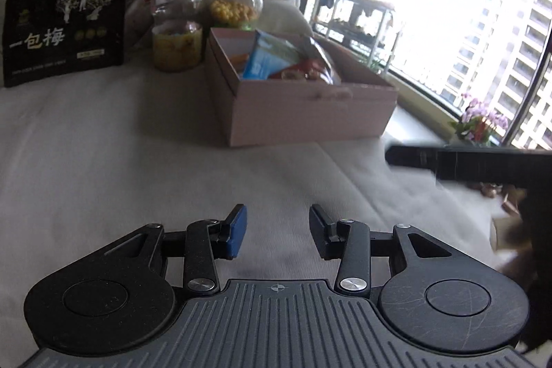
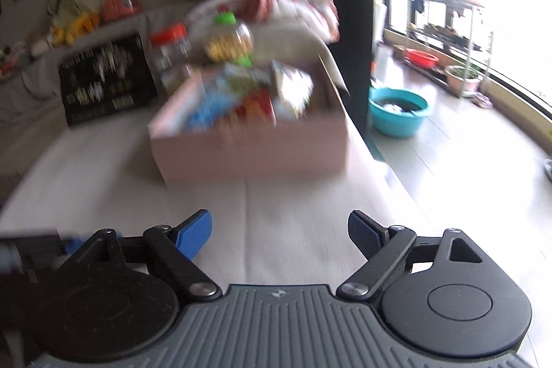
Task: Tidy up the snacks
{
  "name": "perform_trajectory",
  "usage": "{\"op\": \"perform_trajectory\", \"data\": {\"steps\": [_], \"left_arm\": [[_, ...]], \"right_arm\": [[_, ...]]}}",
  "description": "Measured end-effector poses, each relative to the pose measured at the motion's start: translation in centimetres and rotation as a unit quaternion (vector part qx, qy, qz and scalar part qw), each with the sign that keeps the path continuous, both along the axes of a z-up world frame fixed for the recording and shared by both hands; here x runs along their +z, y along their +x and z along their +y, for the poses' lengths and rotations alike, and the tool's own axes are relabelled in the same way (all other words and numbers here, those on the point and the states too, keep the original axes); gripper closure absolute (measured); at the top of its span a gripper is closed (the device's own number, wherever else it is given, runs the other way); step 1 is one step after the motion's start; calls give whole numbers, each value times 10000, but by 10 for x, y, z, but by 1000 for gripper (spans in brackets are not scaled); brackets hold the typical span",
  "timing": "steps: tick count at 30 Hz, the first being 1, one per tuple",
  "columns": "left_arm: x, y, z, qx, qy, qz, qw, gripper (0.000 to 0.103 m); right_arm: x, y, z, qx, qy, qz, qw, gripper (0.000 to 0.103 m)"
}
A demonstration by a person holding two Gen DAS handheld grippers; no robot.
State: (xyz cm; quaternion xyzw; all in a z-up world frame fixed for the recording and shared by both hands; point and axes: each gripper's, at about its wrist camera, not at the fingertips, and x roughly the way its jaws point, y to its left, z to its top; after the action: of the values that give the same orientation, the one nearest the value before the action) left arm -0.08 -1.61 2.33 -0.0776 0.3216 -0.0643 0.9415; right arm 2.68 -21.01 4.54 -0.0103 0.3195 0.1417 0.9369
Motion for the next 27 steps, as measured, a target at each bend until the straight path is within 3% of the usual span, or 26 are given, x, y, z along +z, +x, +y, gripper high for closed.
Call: {"op": "perform_trajectory", "data": {"steps": [4,11,20,27], "left_arm": [[-11,-2,-9,53,115,-4,9999,58],[-16,-6,-25,130,562,-257,9980,57],[-18,-7,-19,178,340,-293,9988,57],[-17,-6,-25,181,521,-269,9981,58]], "right_arm": [[-31,-8,-6,-287,-182,111,9994,16],[-35,-13,-9,-384,-187,-213,9989,16],[-37,-12,-2,-263,-369,-254,9986,16],[-36,-9,0,-325,-398,-201,9985,15]]}}
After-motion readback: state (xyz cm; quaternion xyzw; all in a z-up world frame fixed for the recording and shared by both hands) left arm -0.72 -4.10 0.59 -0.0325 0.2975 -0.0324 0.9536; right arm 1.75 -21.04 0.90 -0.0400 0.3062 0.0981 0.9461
